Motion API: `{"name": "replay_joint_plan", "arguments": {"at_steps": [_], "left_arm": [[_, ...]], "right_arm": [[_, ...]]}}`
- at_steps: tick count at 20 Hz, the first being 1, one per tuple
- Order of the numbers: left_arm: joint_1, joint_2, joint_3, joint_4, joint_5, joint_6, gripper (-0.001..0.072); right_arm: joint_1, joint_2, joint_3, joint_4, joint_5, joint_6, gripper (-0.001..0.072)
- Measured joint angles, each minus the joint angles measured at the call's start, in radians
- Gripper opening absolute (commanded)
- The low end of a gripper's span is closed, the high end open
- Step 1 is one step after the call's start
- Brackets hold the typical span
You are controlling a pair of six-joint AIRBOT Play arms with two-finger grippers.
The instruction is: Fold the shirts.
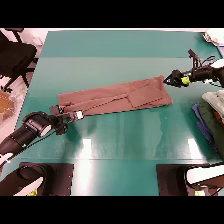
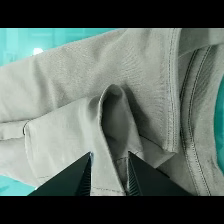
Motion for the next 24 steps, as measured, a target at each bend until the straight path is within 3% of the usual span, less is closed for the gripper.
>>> {"name": "replay_joint_plan", "arguments": {"at_steps": [1,7,9,12,18,23,24], "left_arm": [[0.0,-0.001,0.0,0.005,0.006,-0.002,0.0449],[0.0,-0.029,-0.022,0.023,0.045,-0.006,0.0449],[0.0,-0.047,-0.025,0.031,0.062,-0.007,0.0321],[0.0,-0.062,-0.027,0.033,0.057,-0.007,0.0021],[0.001,-0.057,0.03,0.034,-0.102,-0.006,0.0021],[0.001,-0.033,0.098,0.037,-0.133,-0.008,0.0022],[0.001,-0.033,0.104,0.037,-0.134,-0.009,0.0123]], "right_arm": [[0.0,0.0,0.0,0.0,0.0,0.0,0.0271],[0.0,0.0,0.0,0.0,0.0,0.0,0.027],[0.0,0.0,0.0,0.001,0.0,0.0,0.027],[0.0,0.0,0.0,0.001,0.0,0.0,0.027],[0.003,0.0,0.0,0.001,0.003,0.0,0.027],[0.018,0.0,0.0,0.0,0.003,0.0,0.027],[0.024,0.0,0.0,0.0,0.003,0.0,0.027]]}}
